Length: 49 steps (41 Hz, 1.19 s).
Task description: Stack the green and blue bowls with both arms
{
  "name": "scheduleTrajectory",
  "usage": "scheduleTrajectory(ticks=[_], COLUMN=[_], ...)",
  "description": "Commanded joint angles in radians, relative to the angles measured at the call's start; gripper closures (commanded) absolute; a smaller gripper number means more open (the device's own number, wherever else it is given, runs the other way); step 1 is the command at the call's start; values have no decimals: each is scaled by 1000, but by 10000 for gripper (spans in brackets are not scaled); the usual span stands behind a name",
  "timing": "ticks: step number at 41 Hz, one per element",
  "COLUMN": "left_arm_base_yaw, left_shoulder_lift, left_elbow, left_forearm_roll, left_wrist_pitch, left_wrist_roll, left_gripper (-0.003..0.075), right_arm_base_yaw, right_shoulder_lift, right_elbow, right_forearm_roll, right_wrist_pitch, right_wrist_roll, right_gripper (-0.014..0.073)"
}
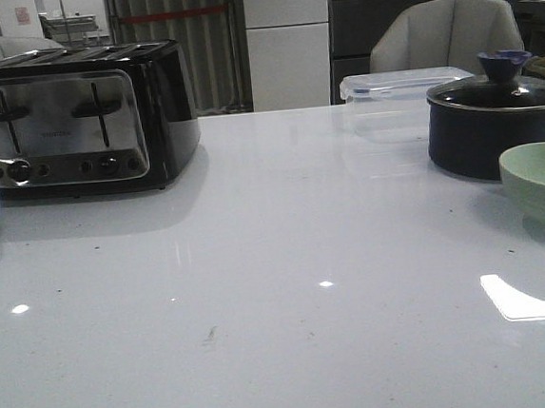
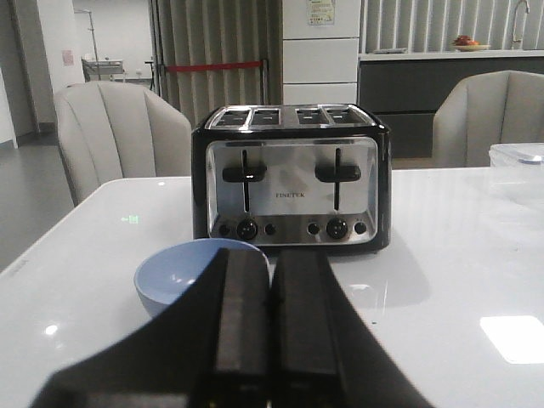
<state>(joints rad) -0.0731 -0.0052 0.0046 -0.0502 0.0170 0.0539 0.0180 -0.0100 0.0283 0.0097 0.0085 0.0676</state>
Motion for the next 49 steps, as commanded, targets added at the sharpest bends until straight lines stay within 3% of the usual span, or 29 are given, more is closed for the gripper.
scheduleTrajectory(ticks=[1,10,19,31,49], left_arm_base_yaw=[-1,-1,-1,-1,-1], left_shoulder_lift=[-17,-17,45,269,490], left_elbow=[4,-120,-401,-718,-702], left_forearm_roll=[-5,-3,20,16,-10], left_wrist_pitch=[-136,-108,90,327,631], left_wrist_roll=[-2,-2,0,0,0], left_gripper=[622,622,622,622,622], right_arm_base_yaw=[-2,-2,-2,-2,-2], right_shoulder_lift=[-20,-18,67,315,583], right_elbow=[-12,-185,-451,-753,-779], right_forearm_roll=[-10,-27,-81,-80,-80], right_wrist_pitch=[-132,-28,175,480,755], right_wrist_roll=[-2,-5,-9,-9,-9], right_gripper=[557,557,557,557,557])
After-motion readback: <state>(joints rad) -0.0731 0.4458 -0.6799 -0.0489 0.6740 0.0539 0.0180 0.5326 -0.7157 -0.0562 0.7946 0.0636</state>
